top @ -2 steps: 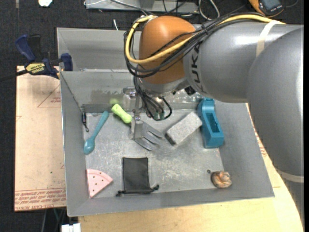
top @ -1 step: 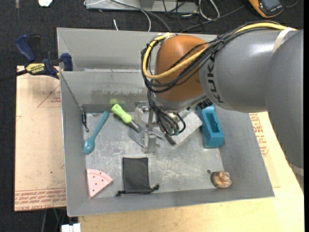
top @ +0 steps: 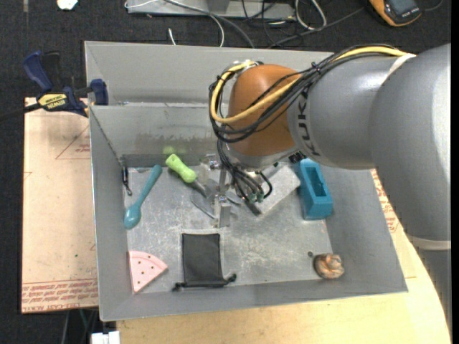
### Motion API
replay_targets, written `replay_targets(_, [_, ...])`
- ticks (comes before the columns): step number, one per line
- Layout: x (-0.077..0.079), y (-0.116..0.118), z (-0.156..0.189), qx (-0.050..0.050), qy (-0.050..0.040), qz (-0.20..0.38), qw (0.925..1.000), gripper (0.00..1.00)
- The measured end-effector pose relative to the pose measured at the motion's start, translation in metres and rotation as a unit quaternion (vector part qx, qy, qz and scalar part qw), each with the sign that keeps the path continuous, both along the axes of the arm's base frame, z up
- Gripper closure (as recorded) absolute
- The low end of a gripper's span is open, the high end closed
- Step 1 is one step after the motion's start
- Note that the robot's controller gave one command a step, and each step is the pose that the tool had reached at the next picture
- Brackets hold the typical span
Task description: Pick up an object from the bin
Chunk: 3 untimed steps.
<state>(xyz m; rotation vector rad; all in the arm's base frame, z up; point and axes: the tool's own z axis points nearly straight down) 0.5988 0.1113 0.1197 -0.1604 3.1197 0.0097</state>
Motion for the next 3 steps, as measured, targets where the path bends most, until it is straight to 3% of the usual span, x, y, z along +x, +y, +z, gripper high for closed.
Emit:
replay_targets(1, [-0.046, -0.008, -0.036, -0.001, 0.0048, -0.006, 1.0000, 0.00])
replay_targets(2, [-0.041, -0.038, 0.001, 0.000, -0.0028, 0.014, 0.9999, 1.00])
replay_targets(3, [-0.041, -0.038, 0.001, 0.000, -0.0027, 0.014, 0.9999, 0.00])
